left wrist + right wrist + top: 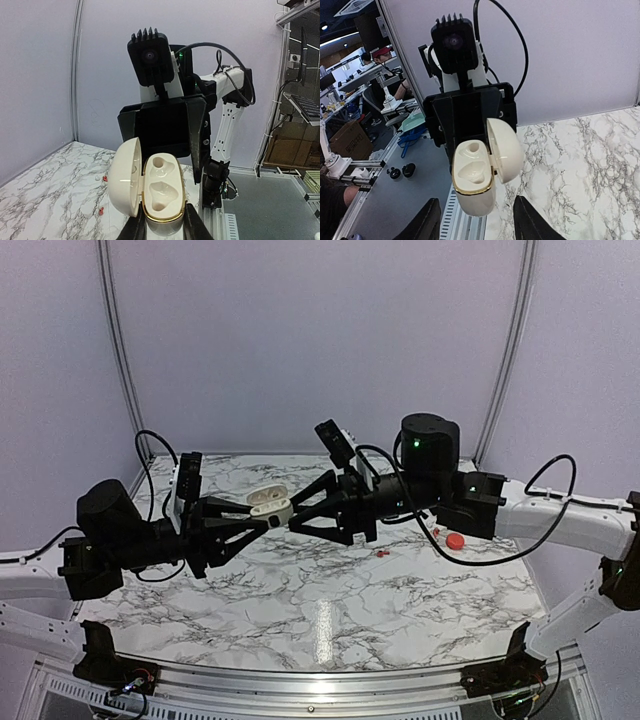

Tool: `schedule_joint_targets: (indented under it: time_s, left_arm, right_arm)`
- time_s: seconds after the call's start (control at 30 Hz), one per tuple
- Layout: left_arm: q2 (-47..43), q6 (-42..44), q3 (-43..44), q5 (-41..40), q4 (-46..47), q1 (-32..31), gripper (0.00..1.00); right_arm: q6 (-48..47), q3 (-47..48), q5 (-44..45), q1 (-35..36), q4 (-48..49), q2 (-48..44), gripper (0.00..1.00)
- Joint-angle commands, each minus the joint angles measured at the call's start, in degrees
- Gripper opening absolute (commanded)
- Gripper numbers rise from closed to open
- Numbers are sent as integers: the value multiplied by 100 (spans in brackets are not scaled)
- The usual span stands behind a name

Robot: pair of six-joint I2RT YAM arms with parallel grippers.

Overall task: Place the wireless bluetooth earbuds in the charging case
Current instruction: Pass from the left arm to the right

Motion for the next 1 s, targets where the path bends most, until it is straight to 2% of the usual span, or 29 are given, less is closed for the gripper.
schedule_joint_targets:
  time_s: [0.0,0.43,0.57,0.7,0.97]
  left_arm:
    - [7,-94,249,528,-402,131,8]
    - [240,-211,351,669,-404,172,7]
    - [197,-223,336,660,-406,188,6]
    - [168,-205,335,647,-409,200,6]
    - [169,-205,288,669,-410,210,6]
  right_arm:
    - [-176,89,-230,105,-347,18,48]
    - [-72,25,-322,143,-160,61,33]
    - [9,-39,-323,143,-90,98,40]
    - [105,-99,-282,135,-15,139,41]
    - [193,-117,-303,125,95,143,23]
